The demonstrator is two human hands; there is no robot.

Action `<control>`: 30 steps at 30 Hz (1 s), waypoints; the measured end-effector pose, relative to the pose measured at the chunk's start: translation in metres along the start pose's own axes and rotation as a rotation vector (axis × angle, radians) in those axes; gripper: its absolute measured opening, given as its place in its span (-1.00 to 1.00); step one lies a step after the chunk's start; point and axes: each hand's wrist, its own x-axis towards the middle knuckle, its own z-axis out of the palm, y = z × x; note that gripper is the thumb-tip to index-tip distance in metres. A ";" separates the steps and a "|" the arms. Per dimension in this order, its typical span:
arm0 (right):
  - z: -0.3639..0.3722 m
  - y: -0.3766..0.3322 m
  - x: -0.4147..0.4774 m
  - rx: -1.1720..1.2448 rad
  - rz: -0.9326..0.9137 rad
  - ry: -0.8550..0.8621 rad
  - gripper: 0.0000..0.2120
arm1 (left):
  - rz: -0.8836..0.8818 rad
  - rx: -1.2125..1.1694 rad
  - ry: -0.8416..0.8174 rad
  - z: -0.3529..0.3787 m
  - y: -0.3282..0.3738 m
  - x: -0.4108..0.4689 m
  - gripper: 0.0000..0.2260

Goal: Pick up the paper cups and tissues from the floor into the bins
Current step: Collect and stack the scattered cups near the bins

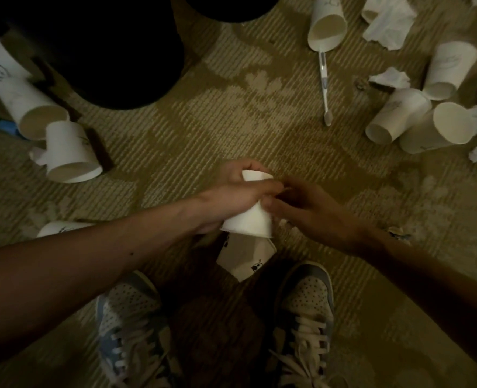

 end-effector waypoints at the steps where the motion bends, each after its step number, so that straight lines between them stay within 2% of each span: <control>1: 0.001 0.001 0.001 -0.042 0.010 -0.042 -0.70 | 0.002 0.035 0.006 -0.008 0.000 0.000 -0.85; 5: 0.015 0.022 0.003 -0.321 0.172 -0.075 -0.62 | -0.004 0.253 0.018 -0.032 -0.007 -0.002 -0.84; 8: 0.029 0.039 0.001 -0.494 0.128 -0.190 -0.79 | -0.123 0.451 -0.091 -0.047 -0.017 -0.005 -0.72; 10: 0.030 0.044 -0.001 -0.500 0.062 -0.177 -0.85 | -0.226 0.520 -0.234 -0.050 -0.022 -0.007 -0.47; 12: 0.028 0.045 -0.002 -0.440 0.078 -0.142 -0.87 | -0.250 0.599 -0.364 -0.051 -0.024 -0.007 -0.29; 15: 0.020 0.044 -0.002 -0.310 0.090 -0.096 -0.92 | -0.125 0.683 -0.515 -0.050 -0.022 -0.007 -0.22; 17: 0.009 0.042 -0.004 -0.299 0.036 -0.084 -0.90 | -0.018 0.679 -0.608 -0.043 -0.017 -0.005 -0.31; 18: 0.002 0.042 -0.006 -0.313 0.019 -0.086 -0.88 | 0.037 0.677 -0.613 -0.036 -0.014 -0.004 -0.44; 20: -0.011 0.045 -0.015 -0.335 0.038 -0.087 -0.94 | 0.149 0.735 -0.544 -0.018 -0.008 0.001 -0.77; 21: -0.016 0.046 -0.021 -0.337 0.046 -0.069 -0.95 | 0.194 0.789 -0.508 -0.009 -0.005 0.004 -0.85; 23: -0.029 0.048 -0.032 -0.301 0.039 0.055 -0.99 | 0.227 0.885 -0.486 0.006 0.000 0.009 -0.87; 26: -0.061 0.058 -0.044 -0.391 0.052 0.446 -0.91 | 0.263 0.977 -0.467 0.019 0.006 0.016 -0.86; 28: -0.086 0.073 -0.053 -0.505 0.253 0.614 -0.78 | 0.286 0.979 -0.464 0.025 0.009 0.020 -0.86; 30: -0.102 0.091 -0.064 -0.569 0.499 0.602 -0.60 | 0.299 0.976 -0.468 0.030 0.008 0.023 -0.82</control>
